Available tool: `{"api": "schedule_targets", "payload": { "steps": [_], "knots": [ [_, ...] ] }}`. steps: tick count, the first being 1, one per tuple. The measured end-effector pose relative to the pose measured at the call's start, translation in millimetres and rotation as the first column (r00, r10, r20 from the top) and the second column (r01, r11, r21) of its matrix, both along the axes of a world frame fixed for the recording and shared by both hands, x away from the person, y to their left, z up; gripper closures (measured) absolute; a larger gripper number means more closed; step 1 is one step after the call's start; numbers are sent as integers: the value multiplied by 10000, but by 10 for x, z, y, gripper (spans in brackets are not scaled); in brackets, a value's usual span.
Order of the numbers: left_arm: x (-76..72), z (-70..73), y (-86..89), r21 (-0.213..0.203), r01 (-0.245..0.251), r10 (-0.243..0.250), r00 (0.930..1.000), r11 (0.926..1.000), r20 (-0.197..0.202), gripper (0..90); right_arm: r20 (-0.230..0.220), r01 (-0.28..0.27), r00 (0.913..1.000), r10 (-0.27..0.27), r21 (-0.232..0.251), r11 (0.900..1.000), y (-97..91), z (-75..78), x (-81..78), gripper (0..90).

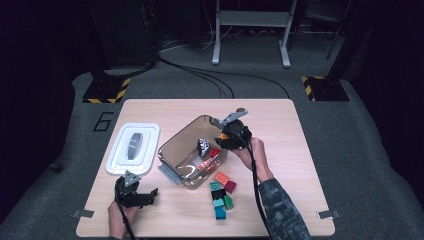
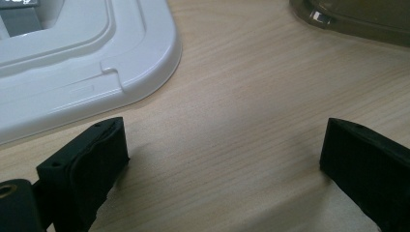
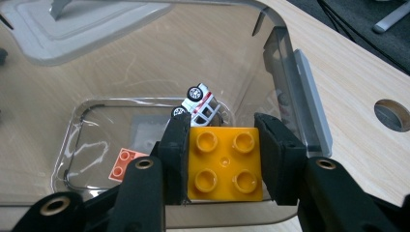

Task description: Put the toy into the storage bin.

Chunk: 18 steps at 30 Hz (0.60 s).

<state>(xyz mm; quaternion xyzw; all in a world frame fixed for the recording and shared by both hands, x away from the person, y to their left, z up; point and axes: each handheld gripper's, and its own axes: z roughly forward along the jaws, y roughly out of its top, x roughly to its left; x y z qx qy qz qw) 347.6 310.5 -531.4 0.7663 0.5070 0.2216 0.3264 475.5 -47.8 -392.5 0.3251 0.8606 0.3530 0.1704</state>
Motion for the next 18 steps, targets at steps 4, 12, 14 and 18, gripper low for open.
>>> {"api": "schedule_targets", "payload": {
  "steps": [4, 12, 14, 18],
  "knots": [
    [0, 1, 0, 6, -4, 4, 10000, 10000, -8, 30, -56, -56, 10000, 56, -75, 10000, 5, -13, -14, 582],
    [0, 0, 0, 0, 1, -1, 10000, 10000, -3, 30, -23, -289, 9996, 289, -467, 9985, 46, -33, -24, 481],
    [0, 0, 0, -1, 0, 0, 10000, 10000, -2, 30, -6, -258, 9997, 258, -492, 9985, 48, -30, -28, 426],
    [0, 0, 0, -9, -6, 6, 10000, 10000, -5, 30, 160, -229, 9996, 231, -100, 9997, 12, 10, -64, 291]
  ]
}}
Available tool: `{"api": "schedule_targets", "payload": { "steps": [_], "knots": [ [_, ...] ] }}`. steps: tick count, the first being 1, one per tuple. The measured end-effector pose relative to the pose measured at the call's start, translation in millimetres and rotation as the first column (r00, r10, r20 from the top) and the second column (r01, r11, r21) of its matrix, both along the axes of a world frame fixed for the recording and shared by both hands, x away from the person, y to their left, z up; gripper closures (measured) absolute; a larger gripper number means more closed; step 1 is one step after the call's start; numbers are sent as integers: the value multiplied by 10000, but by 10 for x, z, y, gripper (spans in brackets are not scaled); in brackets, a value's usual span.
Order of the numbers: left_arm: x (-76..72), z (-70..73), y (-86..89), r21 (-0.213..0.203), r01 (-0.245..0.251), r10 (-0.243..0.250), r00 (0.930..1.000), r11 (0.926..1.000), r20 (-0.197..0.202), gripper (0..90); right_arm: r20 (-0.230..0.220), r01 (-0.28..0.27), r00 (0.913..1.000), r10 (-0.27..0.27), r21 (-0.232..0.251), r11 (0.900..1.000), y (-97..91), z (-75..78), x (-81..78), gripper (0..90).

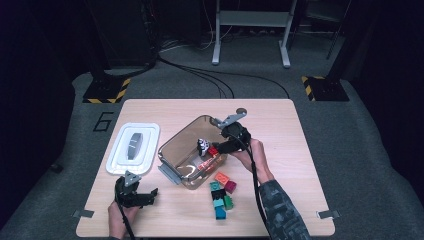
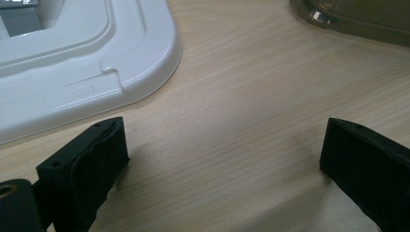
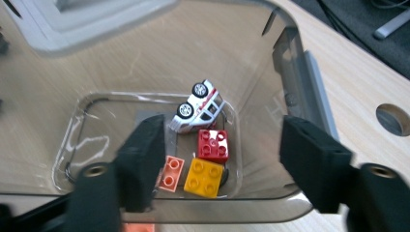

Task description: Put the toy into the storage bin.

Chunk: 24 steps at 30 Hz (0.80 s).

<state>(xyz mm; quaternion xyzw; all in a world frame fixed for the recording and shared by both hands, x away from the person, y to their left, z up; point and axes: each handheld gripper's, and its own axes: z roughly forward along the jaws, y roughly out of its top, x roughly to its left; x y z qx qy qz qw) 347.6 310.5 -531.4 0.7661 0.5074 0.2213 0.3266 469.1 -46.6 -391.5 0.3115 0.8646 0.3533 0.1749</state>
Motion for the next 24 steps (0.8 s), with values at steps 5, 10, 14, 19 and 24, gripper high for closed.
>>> {"api": "schedule_targets", "payload": {
  "steps": [5, 10, 14, 19, 24],
  "knots": [
    [0, 0, 1, 7, 7, -7, 10000, 10000, -2, 30, 157, 111, 9998, -116, 287, 9995, -75, 73, -60, 193],
    [0, 0, 0, 3, 2, -2, 10000, 10000, -3, 30, 394, 205, 9990, -226, 528, 9984, -183, 129, -133, 148],
    [0, 0, 0, 4, 1, -1, 10000, 10000, 1, 30, 280, 381, 9988, -399, 613, 9974, -271, 139, -216, 141],
    [1, 0, 0, 5, 2, -2, 10000, 10000, 3, 30, 195, 507, 9985, -520, 647, 9966, -400, 86, -315, 133],
    [0, 0, 0, 4, 1, -1, 10000, 10000, 1, 30, 70, 758, 9970, -766, 764, 9942, -506, 2, -410, 117]
  ]
}}
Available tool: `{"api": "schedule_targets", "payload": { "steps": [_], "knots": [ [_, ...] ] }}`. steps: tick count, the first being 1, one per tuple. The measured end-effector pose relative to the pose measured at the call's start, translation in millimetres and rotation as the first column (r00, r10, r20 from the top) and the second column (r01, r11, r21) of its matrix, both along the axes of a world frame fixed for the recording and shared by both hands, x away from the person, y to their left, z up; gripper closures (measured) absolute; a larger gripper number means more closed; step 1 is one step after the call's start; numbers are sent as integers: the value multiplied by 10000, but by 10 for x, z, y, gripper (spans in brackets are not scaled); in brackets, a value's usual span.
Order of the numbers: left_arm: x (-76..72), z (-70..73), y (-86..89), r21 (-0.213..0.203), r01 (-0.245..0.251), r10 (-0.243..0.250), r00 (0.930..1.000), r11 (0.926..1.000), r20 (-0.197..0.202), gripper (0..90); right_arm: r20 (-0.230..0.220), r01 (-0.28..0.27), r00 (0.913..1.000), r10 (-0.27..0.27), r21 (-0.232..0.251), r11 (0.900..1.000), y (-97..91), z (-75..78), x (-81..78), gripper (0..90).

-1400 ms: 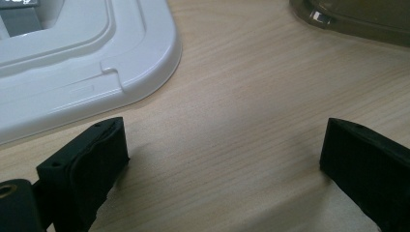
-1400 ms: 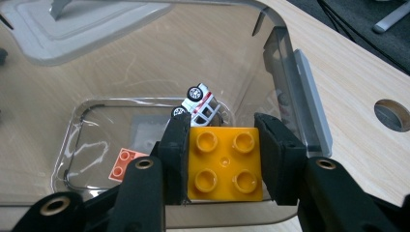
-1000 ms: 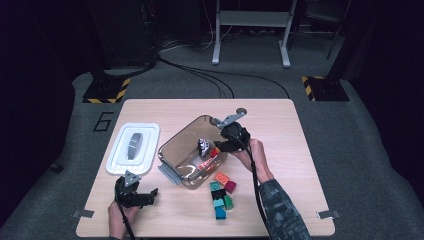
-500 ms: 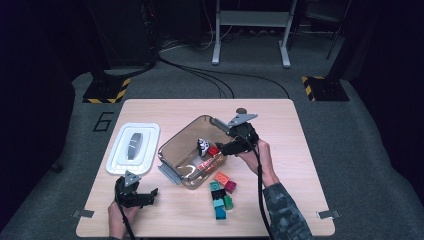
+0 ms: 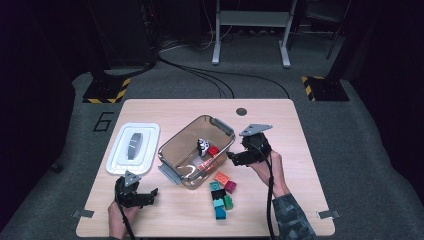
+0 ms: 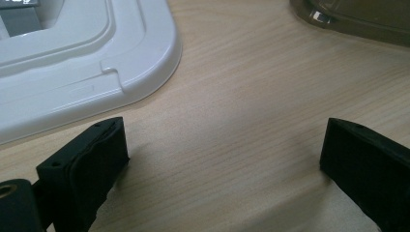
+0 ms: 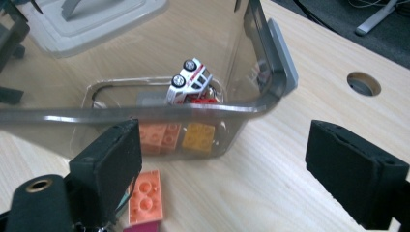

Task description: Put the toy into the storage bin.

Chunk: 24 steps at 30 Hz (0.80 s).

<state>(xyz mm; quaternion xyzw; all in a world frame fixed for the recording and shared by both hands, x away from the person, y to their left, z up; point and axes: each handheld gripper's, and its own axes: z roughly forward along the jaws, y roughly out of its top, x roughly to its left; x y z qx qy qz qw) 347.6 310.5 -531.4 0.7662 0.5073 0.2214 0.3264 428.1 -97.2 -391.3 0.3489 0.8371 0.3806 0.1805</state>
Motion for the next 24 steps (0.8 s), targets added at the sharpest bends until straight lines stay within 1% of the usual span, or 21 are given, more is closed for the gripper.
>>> {"api": "schedule_targets", "payload": {
  "steps": [1, 3, 5, 6, 7, 8, 9, 13, 15, 16, 19, 20, 21, 23, 24],
  "knots": [
    [0, 0, 0, 4, 3, -3, 10000, 10000, 3, 30, 22, -45, 10000, 45, 12, 10000, -25, -20, -13, 113],
    [0, 0, 0, 3, 2, -2, 10000, 10000, 0, 29, -93, 93, 9999, -92, 78, 9999, -61, -65, -56, 106],
    [0, 0, 0, 0, -1, 1, 10000, 10000, 0, 29, -180, 102, 9998, -100, 131, 9999, -91, -112, -87, 92],
    [0, 0, 0, 3, 1, -1, 10000, 10000, 1, 30, -281, 149, 9995, -146, 116, 9998, -121, -173, -120, 88],
    [0, 0, 0, 3, 2, -2, 10000, 10000, 3, 30, -281, 149, 9995, -146, 116, 9998, -121, -173, -120, 88],
    [0, 0, 0, 0, -1, 1, 10000, 10000, 0, 30, -363, 95, 9993, -91, 91, 9999, -147, -237, -149, 74],
    [0, 0, 0, 4, 1, -1, 10000, 10000, 2, 30, -363, 95, 9993, -91, 91, 9999, -147, -237, -149, 74],
    [0, 0, 0, 4, 0, 0, 10000, 10000, 3, 29, -649, 148, 9978, -144, 62, 9999, -174, -372, -212, 51],
    [0, 0, 0, 3, 0, 0, 10000, 10000, 1, 30, -818, 94, 9966, -95, -12, 10000, -171, -461, -248, 30],
    [0, 0, 0, 1, -1, 1, 10000, 10000, -1, 30, -818, 94, 9966, -95, -12, 10000, -171, -461, -248, 30],
    [0, 0, 0, 0, -3, 3, 10000, 10000, -2, 29, -1054, 23, 9944, -28, -44, 10000, -155, -567, -285, 14],
    [0, 0, 0, 5, 1, -1, 10000, 10000, -3, 29, -1149, 9, 9934, -18, -78, 10000, -142, -599, -298, 13],
    [0, 0, 0, -2, -4, 4, 10000, 10000, -2, 29, -1152, -100, 9933, 80, -173, 9998, -137, -634, -301, 13],
    [0, 0, 0, 1, -3, 3, 10000, 10000, -4, 30, -1400, -156, 9901, 131, -165, 9997, -110, -688, -322, 16],
    [0, 0, 0, -1, -2, 2, 10000, 10000, -4, 29, -1429, -261, 9895, 227, -218, 9994, -94, -727, -333, 30]
  ]
}}
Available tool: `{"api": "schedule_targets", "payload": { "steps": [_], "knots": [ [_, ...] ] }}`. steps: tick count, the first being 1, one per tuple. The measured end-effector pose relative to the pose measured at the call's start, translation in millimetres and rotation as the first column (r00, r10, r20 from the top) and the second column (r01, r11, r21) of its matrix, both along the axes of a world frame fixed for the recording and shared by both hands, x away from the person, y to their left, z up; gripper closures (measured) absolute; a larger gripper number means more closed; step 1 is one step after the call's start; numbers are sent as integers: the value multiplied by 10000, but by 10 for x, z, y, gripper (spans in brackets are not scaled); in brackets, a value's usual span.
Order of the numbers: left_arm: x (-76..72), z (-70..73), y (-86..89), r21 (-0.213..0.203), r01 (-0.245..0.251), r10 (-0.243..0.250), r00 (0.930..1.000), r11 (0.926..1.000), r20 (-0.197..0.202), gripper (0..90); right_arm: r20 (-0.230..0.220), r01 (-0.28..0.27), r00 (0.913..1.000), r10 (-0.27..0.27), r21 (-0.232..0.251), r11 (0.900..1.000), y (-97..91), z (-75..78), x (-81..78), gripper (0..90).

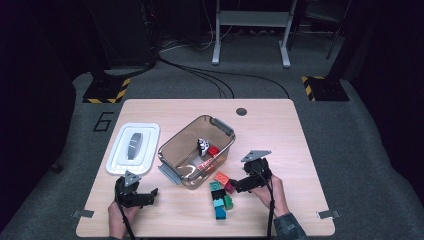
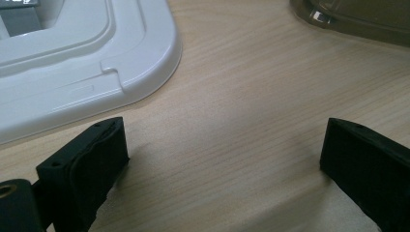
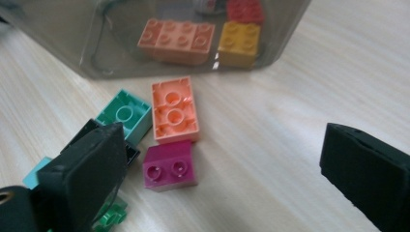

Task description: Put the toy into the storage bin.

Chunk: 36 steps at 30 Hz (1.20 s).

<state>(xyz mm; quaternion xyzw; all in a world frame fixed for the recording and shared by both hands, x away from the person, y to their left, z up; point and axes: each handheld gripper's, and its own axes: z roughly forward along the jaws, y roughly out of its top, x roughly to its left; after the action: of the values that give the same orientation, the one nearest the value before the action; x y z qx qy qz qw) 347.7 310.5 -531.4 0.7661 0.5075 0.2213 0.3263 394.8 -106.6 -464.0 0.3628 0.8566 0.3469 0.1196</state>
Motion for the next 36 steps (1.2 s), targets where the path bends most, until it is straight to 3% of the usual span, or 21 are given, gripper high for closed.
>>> {"api": "schedule_targets", "payload": {
  "steps": [2, 4, 10, 17, 24, 32, 36],
  "knots": [
    [0, 0, 0, -2, -2, 2, 10000, 10000, 1, 29, -69, -153, 9999, 152, -77, 9999, 28, -53, -14, 50],
    [0, 0, 0, -6, -3, 3, 10000, 10000, 0, 29, -189, -314, 9993, 310, -221, 9993, 72, -118, -42, 144],
    [1, 0, 0, -4, 0, 0, 10000, 10000, -5, 29, -397, -546, 9978, 536, -231, 9982, 118, -202, -65, 282],
    [1, 0, 0, -8, -2, 2, 10000, 10000, -4, 29, -724, -638, 9955, 608, -405, 9971, 168, -283, -72, 384],
    [1, -1, 0, -23, 1, -1, 10000, 10000, -7, 29, -758, -457, 9963, 412, -584, 9972, 111, -332, -68, 565],
    [1, -1, 0, -26, -4, 4, 10000, 10000, -6, 30, -730, -52, 9973, 18, -466, 9989, 26, -334, -67, 571],
    [1, -1, 0, -27, -5, 5, 10000, 10000, -4, 29, -659, -94, 9978, 56, -577, 9983, 51, -354, -58, 523]
  ]
}}
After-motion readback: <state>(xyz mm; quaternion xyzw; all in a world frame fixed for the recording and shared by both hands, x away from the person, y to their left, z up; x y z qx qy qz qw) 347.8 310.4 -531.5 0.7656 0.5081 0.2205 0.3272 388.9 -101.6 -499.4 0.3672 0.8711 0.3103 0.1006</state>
